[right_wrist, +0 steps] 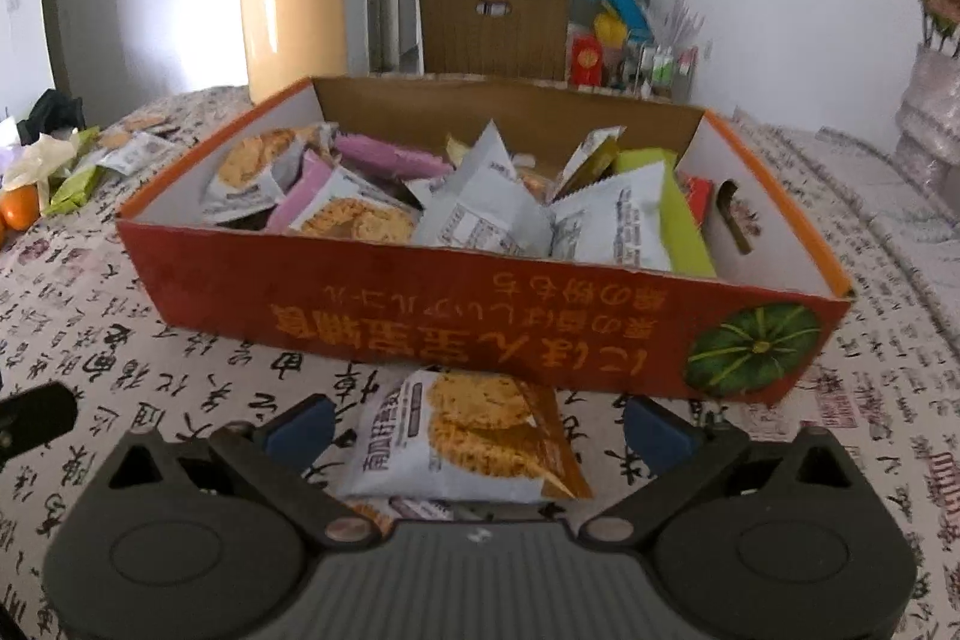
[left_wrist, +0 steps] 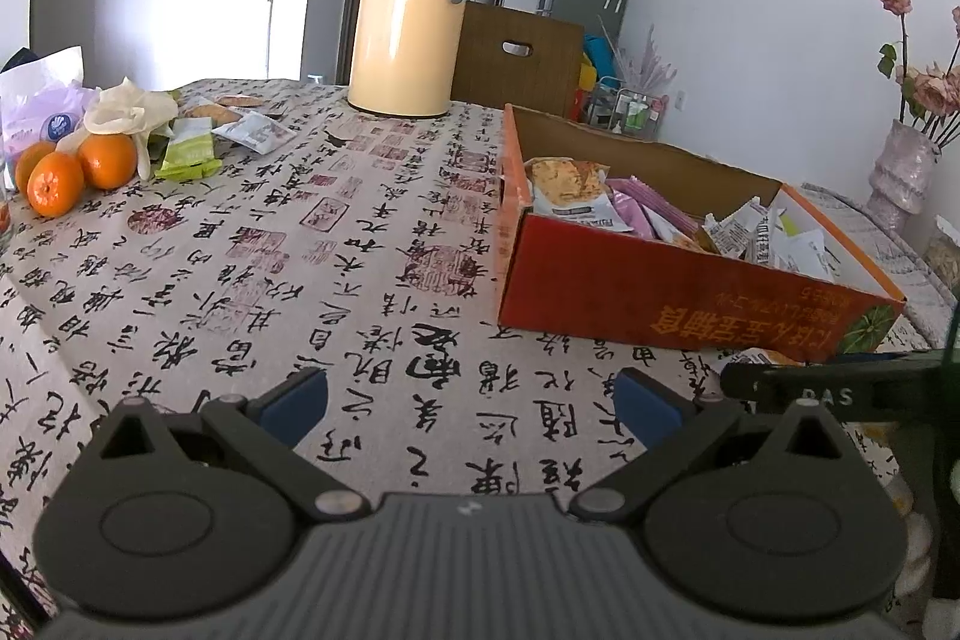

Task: Organize snacks
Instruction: 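Grasp a cracker packet with the right tool, then grasp a cracker packet with the left tool while the right tool holds its packet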

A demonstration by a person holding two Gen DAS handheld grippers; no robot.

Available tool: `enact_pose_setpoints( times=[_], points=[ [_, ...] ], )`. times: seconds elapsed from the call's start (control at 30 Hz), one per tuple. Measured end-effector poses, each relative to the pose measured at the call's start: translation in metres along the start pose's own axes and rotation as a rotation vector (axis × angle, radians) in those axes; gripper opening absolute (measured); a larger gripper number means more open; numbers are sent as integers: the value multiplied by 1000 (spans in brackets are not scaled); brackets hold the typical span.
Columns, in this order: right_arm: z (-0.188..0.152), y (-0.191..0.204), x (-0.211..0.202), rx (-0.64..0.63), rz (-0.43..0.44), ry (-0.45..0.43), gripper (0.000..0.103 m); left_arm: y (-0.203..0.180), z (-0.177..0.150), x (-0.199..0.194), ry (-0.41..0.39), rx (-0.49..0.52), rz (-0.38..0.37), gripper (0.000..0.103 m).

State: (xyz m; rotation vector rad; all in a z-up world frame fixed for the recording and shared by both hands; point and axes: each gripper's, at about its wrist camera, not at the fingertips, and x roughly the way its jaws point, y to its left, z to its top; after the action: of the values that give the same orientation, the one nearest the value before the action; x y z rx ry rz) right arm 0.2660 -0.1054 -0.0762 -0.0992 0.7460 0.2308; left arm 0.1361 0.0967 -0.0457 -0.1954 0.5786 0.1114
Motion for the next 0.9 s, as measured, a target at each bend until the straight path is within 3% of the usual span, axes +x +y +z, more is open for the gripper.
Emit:
enact_pose_setpoints(
  times=[0.07, 0.23, 0.3, 0.57, 0.9],
  points=[
    [1, -3, 6, 9, 9, 27, 80, 0, 0, 0, 2, -1, -2, 103],
    [-2, -6, 4, 11, 41, 27, 67, 1, 0, 2, 8, -4, -4, 103],
    [-3, -6, 2, 9, 50, 16, 54, 1, 0, 2, 9, -5, -3, 103],
    [-8, -9, -8, 25, 62, -33, 52, 2, 0, 3, 15, -6, 4, 103],
    [-20, -24, -50, 45, 60, -145, 52, -4, 3, 3, 27, 16, 27, 103]
  ],
)
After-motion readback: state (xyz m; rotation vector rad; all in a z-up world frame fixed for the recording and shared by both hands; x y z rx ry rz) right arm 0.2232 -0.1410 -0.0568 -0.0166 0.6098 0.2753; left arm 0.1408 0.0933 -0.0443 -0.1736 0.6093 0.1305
